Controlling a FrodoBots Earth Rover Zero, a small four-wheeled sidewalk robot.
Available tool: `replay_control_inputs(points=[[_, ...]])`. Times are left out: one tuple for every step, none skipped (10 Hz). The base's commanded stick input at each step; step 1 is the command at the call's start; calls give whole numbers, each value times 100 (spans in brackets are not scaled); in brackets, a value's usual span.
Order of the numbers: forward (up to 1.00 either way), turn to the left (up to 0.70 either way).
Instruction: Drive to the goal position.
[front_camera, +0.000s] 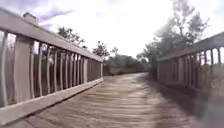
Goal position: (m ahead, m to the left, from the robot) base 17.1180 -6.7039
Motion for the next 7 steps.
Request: replay_control_inputs(points=[[100,-40],[100,-40],[100,-40],[100,-14],[100,0],[100,-12],[100,-35]])
